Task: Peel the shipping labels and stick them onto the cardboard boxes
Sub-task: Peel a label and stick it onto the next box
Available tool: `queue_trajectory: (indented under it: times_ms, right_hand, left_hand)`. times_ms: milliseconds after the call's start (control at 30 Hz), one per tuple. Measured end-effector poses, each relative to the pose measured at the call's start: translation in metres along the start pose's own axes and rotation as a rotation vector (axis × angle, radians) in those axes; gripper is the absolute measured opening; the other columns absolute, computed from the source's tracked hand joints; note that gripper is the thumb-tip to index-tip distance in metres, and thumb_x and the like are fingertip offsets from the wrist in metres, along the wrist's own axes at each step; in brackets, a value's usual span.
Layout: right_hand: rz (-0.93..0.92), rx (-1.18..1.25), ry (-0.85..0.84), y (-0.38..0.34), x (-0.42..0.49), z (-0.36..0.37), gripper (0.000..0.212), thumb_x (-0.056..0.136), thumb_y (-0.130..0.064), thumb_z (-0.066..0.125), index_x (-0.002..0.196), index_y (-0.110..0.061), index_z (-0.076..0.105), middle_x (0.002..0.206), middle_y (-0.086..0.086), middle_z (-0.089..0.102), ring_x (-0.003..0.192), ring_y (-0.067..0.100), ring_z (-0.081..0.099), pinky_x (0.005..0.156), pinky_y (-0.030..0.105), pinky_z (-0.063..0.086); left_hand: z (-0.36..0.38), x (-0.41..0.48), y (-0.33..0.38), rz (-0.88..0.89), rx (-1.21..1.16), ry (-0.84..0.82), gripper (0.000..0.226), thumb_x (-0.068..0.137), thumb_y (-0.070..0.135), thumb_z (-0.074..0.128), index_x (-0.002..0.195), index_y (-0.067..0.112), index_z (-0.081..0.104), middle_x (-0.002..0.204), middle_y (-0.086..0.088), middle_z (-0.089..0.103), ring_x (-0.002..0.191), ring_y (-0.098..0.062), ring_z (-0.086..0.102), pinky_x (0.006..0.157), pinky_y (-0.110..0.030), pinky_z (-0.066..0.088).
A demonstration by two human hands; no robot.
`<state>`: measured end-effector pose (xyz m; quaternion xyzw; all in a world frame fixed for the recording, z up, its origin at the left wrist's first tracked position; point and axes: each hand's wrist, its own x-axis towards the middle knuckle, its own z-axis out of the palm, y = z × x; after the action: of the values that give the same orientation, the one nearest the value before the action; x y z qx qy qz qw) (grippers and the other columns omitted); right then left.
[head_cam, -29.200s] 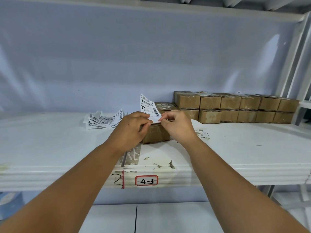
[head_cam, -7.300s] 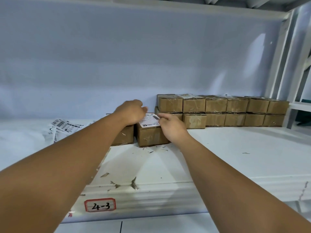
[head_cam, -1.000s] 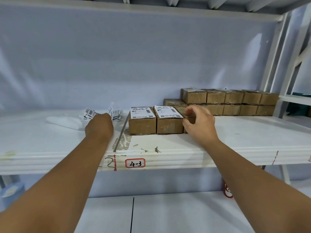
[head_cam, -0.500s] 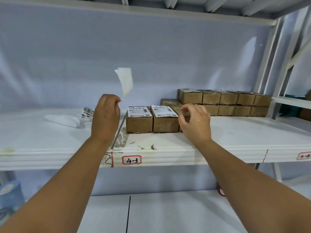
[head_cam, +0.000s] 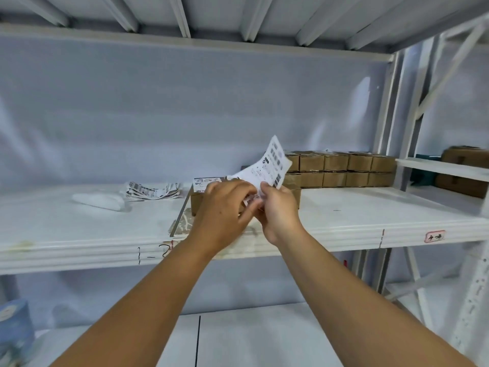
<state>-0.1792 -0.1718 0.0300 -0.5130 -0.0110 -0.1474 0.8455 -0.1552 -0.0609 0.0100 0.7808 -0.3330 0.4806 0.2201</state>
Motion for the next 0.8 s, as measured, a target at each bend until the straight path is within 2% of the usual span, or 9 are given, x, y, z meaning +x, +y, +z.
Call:
queue_trajectory:
  times_ms: [133, 267, 333, 400, 500, 600, 667, 733, 800]
  right_hand:
    - [-0.026, -0.12, 0.007, -0.004, -0.007, -0.006, 0.016, 0.096, -0.006, 0.048, 0.098, -0.018, 0.059, 0.089, 0.001, 0.068, 0.075, 0.015, 0.065, 0.07, 0.032, 0.055]
    - [-0.057, -0.123, -0.009, -0.008, -0.015, -0.007, 0.023, 0.095, -0.004, 0.05, 0.087, -0.024, 0.056, 0.086, -0.003, 0.066, 0.074, 0.012, 0.064, 0.066, 0.03, 0.054]
    - [-0.067, -0.151, -0.021, -0.008, -0.017, -0.006, 0.021, 0.095, -0.006, 0.051, 0.088, -0.025, 0.058, 0.087, -0.003, 0.067, 0.073, 0.011, 0.065, 0.064, 0.027, 0.055]
    - [-0.068, -0.174, -0.025, -0.009, -0.019, -0.005, 0.019, 0.096, -0.008, 0.051, 0.089, -0.025, 0.059, 0.087, -0.003, 0.068, 0.073, 0.011, 0.065, 0.064, 0.027, 0.054]
    - [-0.093, -0.17, 0.006, -0.009, -0.02, -0.003, 0.015, 0.094, -0.008, 0.053, 0.097, -0.022, 0.058, 0.094, -0.002, 0.068, 0.075, 0.01, 0.065, 0.065, 0.027, 0.053]
    - [-0.299, -0.343, 0.254, -0.002, -0.016, -0.003, 0.042, 0.085, -0.004, 0.064, 0.116, -0.019, 0.04, 0.114, 0.0, 0.05, 0.088, 0.013, 0.059, 0.059, 0.024, 0.05]
    - [-0.549, -0.592, 0.426, 0.004, -0.015, -0.006, 0.054, 0.077, -0.003, 0.069, 0.116, -0.015, 0.032, 0.117, 0.0, 0.031, 0.099, 0.017, 0.046, 0.075, 0.032, 0.051]
    - [-0.857, -0.826, 0.456, 0.013, -0.016, -0.009, 0.053, 0.073, -0.002, 0.068, 0.112, -0.015, 0.034, 0.112, 0.004, 0.032, 0.1, 0.017, 0.037, 0.087, 0.035, 0.045]
    - [-1.064, -0.973, 0.387, 0.02, -0.015, -0.008, 0.042, 0.072, -0.001, 0.063, 0.102, -0.017, 0.04, 0.103, 0.009, 0.046, 0.095, 0.025, 0.041, 0.083, 0.034, 0.041]
  left_hand:
    - [-0.008, 0.001, 0.008, -0.442, -0.255, 0.16, 0.016, 0.085, 0.019, 0.062, 0.1, 0.014, 0.065, 0.113, -0.004, 0.055, 0.1, -0.012, 0.053, 0.082, -0.009, 0.03]
    - [-0.017, 0.003, 0.014, -0.886, -0.686, 0.135, 0.024, 0.087, 0.013, 0.063, 0.108, 0.023, 0.058, 0.103, 0.004, 0.062, 0.083, -0.005, 0.062, 0.073, -0.013, 0.047]
    - [-0.023, 0.004, 0.018, -1.007, -0.973, 0.161, 0.022, 0.088, 0.003, 0.058, 0.108, 0.012, 0.059, 0.09, -0.005, 0.068, 0.074, -0.014, 0.068, 0.071, -0.025, 0.055]
    - [-0.028, 0.005, 0.024, -1.065, -1.179, 0.166, 0.017, 0.09, -0.006, 0.051, 0.101, 0.003, 0.061, 0.084, -0.009, 0.068, 0.062, -0.011, 0.068, 0.058, -0.021, 0.055]
    - [-0.034, 0.003, 0.029, -1.167, -1.283, 0.133, 0.016, 0.089, -0.007, 0.052, 0.093, 0.004, 0.063, 0.073, -0.005, 0.069, 0.054, -0.007, 0.066, 0.056, -0.016, 0.055]
    - [-0.037, 0.003, 0.032, -1.247, -1.296, 0.14, 0.015, 0.088, -0.006, 0.055, 0.088, 0.008, 0.062, 0.066, -0.002, 0.07, 0.055, -0.009, 0.065, 0.059, -0.017, 0.054]
    - [-0.038, 0.004, 0.035, -1.266, -1.295, 0.187, 0.016, 0.087, -0.006, 0.056, 0.096, 0.006, 0.061, 0.077, -0.006, 0.069, 0.064, -0.012, 0.065, 0.062, -0.018, 0.054]
    - [-0.038, 0.005, 0.037, -1.234, -1.259, 0.224, 0.022, 0.086, -0.006, 0.057, 0.106, 0.002, 0.059, 0.086, -0.01, 0.068, 0.07, -0.015, 0.066, 0.063, -0.019, 0.056]
    - [-0.038, 0.004, 0.039, -1.168, -1.167, 0.235, 0.025, 0.085, -0.007, 0.058, 0.11, -0.002, 0.058, 0.092, -0.016, 0.068, 0.072, -0.02, 0.067, 0.065, -0.021, 0.057]
